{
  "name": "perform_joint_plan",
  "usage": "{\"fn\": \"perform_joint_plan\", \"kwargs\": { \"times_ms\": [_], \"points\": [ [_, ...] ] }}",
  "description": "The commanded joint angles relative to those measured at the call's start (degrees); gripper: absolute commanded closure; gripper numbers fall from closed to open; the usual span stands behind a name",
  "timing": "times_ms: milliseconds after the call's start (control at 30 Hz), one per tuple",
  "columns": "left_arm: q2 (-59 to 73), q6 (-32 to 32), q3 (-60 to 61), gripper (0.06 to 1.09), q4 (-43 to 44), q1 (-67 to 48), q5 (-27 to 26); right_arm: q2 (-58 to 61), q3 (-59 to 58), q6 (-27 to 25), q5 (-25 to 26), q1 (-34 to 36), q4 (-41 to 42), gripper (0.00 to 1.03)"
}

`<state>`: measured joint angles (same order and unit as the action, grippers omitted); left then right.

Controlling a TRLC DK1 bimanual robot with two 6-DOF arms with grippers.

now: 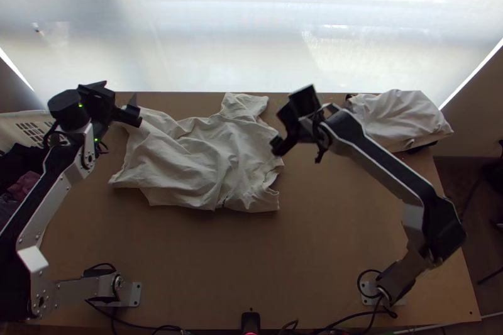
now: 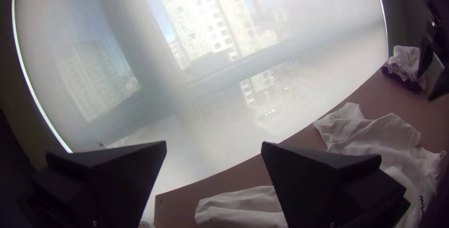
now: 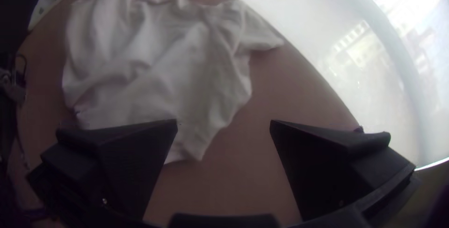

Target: Fold the t-shirt

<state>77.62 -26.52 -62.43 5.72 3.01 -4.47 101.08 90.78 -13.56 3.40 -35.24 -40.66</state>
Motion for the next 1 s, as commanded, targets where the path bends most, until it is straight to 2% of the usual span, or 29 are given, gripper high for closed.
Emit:
{"fn": "perform_joint_plan", "kwargs": {
  "times_ms": [0, 100, 167, 367, 567, 767, 967],
  "points": [
    [-12.5, -4.77, 3.81, 0.11, -9.49, -0.9, -3.35, -10.99, -15.11, -1.99, -0.59, -10.63, -2.14, 0.11],
    [-22.87, -13.29, 13.74, 0.11, -9.93, -3.09, -4.32, -13.89, -20.91, -3.66, -0.5, -16.44, -2.14, 0.11],
    [-28.67, -16.63, 18.84, 0.11, -10.2, -3.36, -4.32, -15.12, -23.63, -4.54, -0.06, -19.69, -2.14, 0.11],
    [-37.2, -16.72, 20.42, 0.11, -19.25, -0.98, -4.23, -18.2, -29.17, -5.86, 3.9, -25.05, -2.05, 0.12],
    [-41.94, -16.72, 22.71, 0.11, -21.89, -0.46, -3.79, -21.1, -35.41, -7.71, 7.32, -24.96, 1.03, 0.15],
    [-44.49, -15.05, 24.47, 0.11, -22.15, -0.46, -1.86, -21.1, -40.77, -9.11, 10.22, -23.82, 9.82, 0.17],
    [-45.9, -14.79, 25.61, 0.11, -23.21, -0.46, -1.07, -19.43, -41.65, -9.38, 10.14, -24.7, 14.21, 0.25]
  ]
}}
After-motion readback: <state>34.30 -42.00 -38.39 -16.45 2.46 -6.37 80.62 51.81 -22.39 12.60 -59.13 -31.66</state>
